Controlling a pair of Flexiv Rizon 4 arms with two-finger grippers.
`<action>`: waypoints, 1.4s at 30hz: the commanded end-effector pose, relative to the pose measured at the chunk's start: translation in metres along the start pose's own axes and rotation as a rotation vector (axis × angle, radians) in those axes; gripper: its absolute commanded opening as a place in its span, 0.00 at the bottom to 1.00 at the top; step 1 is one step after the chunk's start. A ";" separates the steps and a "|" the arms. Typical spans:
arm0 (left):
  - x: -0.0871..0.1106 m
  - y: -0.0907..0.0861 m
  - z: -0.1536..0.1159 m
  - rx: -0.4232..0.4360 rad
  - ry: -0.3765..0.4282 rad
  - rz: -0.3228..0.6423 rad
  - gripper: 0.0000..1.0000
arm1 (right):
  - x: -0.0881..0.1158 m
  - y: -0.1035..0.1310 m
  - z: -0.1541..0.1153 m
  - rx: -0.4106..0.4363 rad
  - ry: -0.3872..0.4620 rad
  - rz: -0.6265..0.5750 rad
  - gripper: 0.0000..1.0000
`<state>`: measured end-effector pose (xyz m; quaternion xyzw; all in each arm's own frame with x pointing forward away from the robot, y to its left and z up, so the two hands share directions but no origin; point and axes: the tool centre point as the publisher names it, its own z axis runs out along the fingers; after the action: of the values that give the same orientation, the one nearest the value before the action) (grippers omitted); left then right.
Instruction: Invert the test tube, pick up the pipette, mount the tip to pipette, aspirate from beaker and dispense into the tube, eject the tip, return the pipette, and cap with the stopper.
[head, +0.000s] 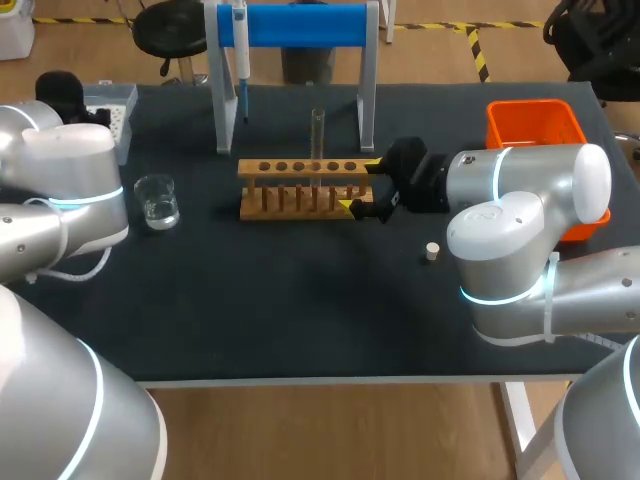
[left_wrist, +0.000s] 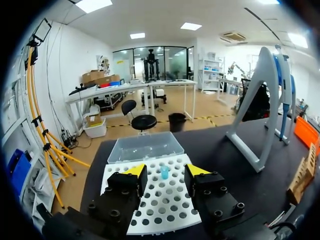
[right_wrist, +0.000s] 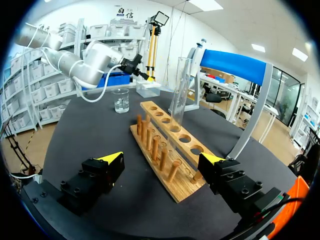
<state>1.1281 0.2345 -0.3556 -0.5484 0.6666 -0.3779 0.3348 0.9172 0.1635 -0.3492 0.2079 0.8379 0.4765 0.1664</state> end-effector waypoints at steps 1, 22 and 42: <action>-0.001 0.001 0.006 0.011 -0.002 0.001 0.46 | 0.000 0.000 -0.001 0.003 0.002 0.000 1.00; -0.008 -0.002 0.019 0.016 0.007 0.023 0.42 | 0.000 0.000 -0.001 0.003 0.002 0.000 1.00; -0.006 0.003 0.025 0.003 0.032 0.030 0.39 | 0.000 0.000 -0.001 0.003 0.002 0.000 1.00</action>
<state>1.1460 0.2369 -0.3682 -0.5322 0.6787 -0.3824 0.3316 0.9172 0.1635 -0.3492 0.2079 0.8379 0.4765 0.1664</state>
